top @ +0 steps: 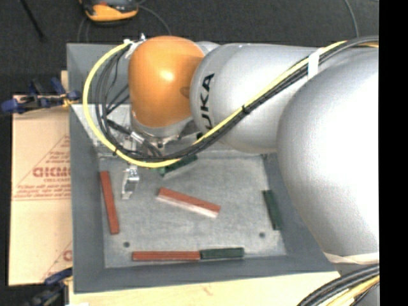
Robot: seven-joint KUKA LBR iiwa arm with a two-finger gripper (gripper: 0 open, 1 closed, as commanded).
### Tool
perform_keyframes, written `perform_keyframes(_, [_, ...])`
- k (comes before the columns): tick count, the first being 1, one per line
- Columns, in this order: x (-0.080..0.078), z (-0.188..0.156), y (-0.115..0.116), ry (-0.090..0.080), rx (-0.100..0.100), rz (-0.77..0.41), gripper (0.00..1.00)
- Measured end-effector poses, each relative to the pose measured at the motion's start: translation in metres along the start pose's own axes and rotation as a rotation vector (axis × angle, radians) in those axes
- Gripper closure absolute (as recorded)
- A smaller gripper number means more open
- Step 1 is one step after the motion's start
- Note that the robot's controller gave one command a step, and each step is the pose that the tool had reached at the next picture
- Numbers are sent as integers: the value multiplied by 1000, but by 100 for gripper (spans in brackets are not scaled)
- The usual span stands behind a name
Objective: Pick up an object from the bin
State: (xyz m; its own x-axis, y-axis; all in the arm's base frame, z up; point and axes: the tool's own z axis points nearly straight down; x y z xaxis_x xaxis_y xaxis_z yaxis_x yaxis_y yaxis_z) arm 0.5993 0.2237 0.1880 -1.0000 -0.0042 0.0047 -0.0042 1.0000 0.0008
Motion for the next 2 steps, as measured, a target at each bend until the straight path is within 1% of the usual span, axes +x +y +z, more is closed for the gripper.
perform_keyframes(1, [-2,-5,-1,-8,-2,4,0])
perform_keyframes(2, [37,41,-57,-11,-1,-22,0])
